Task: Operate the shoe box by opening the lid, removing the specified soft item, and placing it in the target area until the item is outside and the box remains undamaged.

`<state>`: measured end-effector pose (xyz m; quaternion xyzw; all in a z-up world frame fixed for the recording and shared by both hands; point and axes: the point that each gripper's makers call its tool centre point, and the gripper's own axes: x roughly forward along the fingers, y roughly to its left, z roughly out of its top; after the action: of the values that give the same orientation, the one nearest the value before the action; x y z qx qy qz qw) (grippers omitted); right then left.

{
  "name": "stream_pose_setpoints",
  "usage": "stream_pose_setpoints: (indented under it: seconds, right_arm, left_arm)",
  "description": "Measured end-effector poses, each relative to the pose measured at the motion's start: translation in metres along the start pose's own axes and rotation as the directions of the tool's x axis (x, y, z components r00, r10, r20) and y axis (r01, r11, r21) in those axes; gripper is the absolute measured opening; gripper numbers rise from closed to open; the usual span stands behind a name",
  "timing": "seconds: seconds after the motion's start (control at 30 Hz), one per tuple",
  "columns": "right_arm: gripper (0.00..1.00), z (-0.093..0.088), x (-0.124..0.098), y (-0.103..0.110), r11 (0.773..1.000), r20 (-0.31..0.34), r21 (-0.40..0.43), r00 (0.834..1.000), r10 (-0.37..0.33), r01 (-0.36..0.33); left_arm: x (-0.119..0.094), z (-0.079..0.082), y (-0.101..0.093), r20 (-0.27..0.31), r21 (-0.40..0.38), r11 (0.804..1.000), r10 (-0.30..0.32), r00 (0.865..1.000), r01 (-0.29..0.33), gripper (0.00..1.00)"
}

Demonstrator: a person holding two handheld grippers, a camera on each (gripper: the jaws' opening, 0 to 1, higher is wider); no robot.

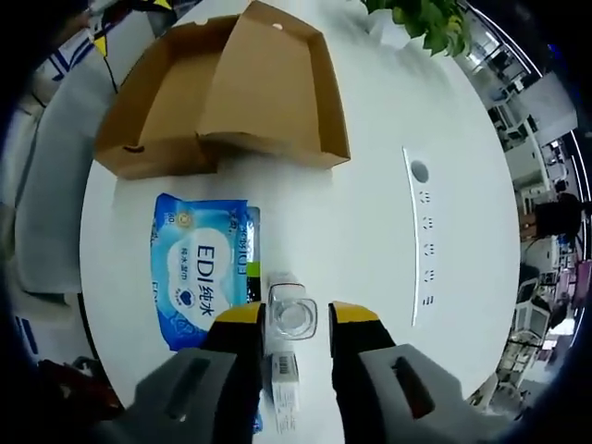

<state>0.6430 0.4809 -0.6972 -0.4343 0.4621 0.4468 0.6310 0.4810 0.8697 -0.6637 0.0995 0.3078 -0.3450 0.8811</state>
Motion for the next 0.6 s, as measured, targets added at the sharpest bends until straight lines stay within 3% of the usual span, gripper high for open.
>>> stream_pose_setpoints:
  seconds: [0.33,0.6]
  right_arm:
    - [0.29,0.027,-0.015,-0.001,0.997,0.108,0.070,0.994,-0.023,0.016]
    - [0.29,0.053,-0.027,-0.003,0.984,0.190,0.175,0.979,-0.070,0.036]
  left_arm:
    - [0.003,0.001,0.017,-0.003,-0.024,0.998,0.066,0.998,-0.066,0.70]
    - [0.008,-0.003,0.029,-0.020,-0.087,0.991,0.102,0.995,-0.104,0.51]
